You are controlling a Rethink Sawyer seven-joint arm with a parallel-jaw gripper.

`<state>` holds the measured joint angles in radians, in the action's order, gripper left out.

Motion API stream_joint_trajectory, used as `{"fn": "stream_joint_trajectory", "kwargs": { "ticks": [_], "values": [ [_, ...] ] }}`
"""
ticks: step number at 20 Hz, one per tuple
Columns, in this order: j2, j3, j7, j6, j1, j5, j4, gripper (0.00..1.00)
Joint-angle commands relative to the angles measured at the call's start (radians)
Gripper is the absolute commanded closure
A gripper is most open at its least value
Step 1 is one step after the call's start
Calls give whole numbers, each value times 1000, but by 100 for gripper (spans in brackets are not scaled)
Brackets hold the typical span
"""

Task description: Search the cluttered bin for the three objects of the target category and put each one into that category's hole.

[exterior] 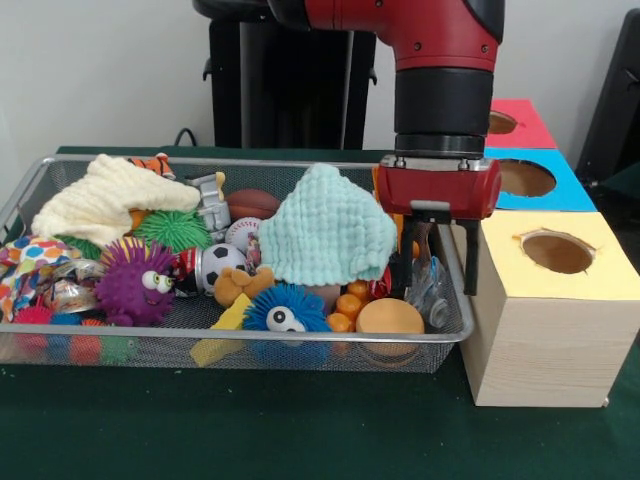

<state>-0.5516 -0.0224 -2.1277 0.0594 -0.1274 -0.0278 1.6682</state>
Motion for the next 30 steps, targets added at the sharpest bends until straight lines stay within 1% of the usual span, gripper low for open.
{"fn": "stream_joint_trajectory", "kwargs": {
  "ticks": [1, 10, 16, 30],
  "values": [
    [31, 0, -100, -77, -13, -22, -36, 0],
    [23, 9, -126, -40, -6, -8, 33, 0],
    [29, -2, -132, -1, -17, 12, 58, 0],
    [51, -3, -140, 43, -20, 22, 64, 0]
  ]
}}
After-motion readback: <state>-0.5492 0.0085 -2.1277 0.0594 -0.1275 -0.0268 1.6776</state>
